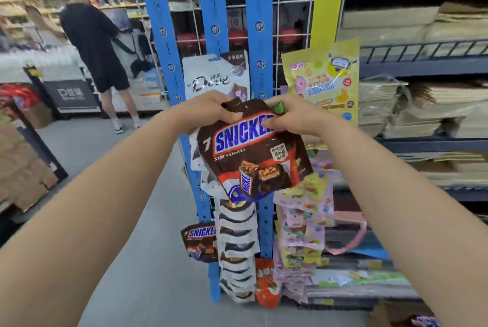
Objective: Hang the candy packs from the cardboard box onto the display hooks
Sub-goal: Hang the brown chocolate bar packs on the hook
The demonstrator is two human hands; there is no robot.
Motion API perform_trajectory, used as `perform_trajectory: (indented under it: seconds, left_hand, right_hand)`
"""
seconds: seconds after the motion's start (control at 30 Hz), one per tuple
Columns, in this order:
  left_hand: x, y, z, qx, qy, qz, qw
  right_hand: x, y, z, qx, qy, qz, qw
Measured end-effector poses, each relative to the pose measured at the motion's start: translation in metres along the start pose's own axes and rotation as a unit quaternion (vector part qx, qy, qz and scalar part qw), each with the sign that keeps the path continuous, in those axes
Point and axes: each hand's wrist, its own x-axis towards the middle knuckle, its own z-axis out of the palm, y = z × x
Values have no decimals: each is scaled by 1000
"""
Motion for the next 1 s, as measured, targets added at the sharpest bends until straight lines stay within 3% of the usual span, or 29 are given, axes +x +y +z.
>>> perform_trajectory:
  seconds: [0.23,0.4,0.5,0.7,1.0]
  left_hand:
    - [35,23,-38,58,86,68,992]
    - [46,23,-77,79,140,95,982]
    - [63,27,-91,134,249,120,952]
    - [81,38,-100,165,333,157,915]
    - [106,34,-102,212,517,260,787]
  right_hand:
    - [54,-13,-4,7,131,-46,990]
    - [75,-28,-24,10,188,-9,982]
    - [87,-37,-31,15,218,15,976]
    - [105,-53,-32,22,264,36,964]
    - [111,-60,-32,-21,312,37,949]
